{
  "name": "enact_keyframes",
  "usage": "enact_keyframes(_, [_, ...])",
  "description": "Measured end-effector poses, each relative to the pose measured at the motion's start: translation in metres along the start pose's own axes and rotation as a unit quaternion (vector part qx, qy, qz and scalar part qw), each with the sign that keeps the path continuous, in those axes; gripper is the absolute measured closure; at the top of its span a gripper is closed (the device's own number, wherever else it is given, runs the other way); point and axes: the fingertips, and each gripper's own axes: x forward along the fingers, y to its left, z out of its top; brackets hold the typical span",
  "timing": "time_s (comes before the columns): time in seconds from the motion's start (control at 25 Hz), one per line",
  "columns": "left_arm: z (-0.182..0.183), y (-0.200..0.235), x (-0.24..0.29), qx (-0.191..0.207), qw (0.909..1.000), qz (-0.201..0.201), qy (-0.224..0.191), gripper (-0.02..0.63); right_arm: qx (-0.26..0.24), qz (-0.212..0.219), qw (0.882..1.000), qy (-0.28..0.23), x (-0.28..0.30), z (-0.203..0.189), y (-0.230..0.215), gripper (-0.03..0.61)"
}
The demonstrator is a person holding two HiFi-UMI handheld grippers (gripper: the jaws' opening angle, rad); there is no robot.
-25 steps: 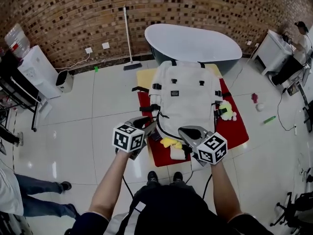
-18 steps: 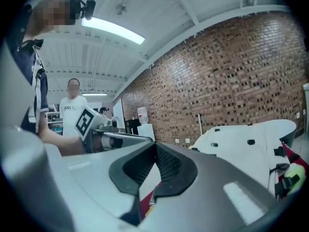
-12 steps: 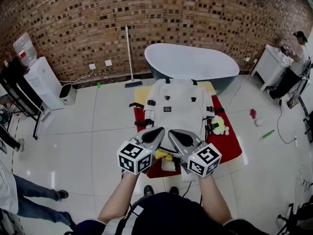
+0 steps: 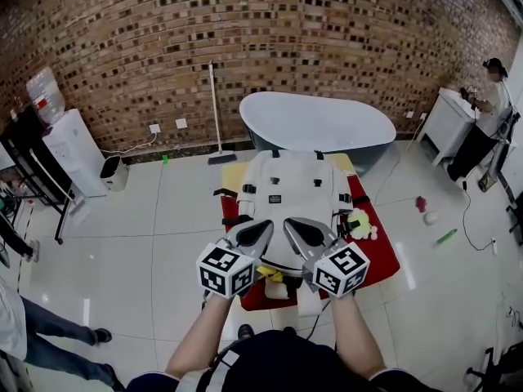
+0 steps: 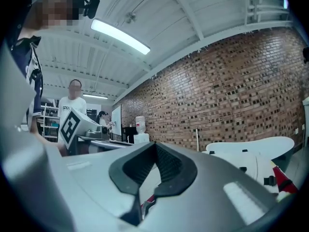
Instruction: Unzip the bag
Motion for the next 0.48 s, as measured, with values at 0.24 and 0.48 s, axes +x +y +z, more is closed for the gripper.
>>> enact_keyframes(0.24, [0.0101,-0.0037,0.0028,0.010,0.9999,-0.002,-0.006,0.612,-0.008,-0.003,1.000,-0.004,-0.0023,0.0103,-0.0056,0.572])
enact_keyframes(0.48, [0.0111,-0.0105,0.0042,0.011,0.9999,-0.008,-0.007,0.612,-0.008,-0.004,1.000,-0.006,-0.0065,0.0106,-0.0045,0.572])
